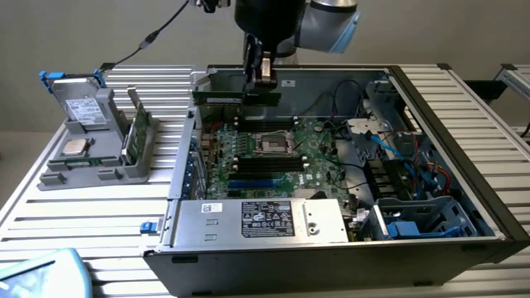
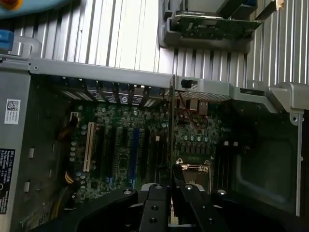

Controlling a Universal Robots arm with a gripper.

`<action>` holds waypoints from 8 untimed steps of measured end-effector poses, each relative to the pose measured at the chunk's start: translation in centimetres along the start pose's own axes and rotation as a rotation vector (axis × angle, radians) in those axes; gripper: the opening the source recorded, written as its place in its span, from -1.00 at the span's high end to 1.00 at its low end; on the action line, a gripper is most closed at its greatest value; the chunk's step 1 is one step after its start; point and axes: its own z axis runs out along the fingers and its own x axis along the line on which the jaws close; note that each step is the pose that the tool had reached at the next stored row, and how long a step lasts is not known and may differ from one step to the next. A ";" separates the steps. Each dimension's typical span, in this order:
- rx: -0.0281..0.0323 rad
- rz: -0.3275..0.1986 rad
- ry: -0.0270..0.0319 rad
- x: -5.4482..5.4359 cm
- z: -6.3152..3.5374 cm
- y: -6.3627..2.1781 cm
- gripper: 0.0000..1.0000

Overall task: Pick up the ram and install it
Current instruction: 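Pick up the ram and move it above insertion slot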

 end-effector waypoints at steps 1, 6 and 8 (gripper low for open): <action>0.0001 0.000 -0.0014 0.1 -0.08 -0.44 0.72; 0.0005 -0.001 -0.0066 0.3 -0.44 -2.66 0.72; 0.0005 -0.001 -0.0066 0.4 -0.55 -3.56 0.72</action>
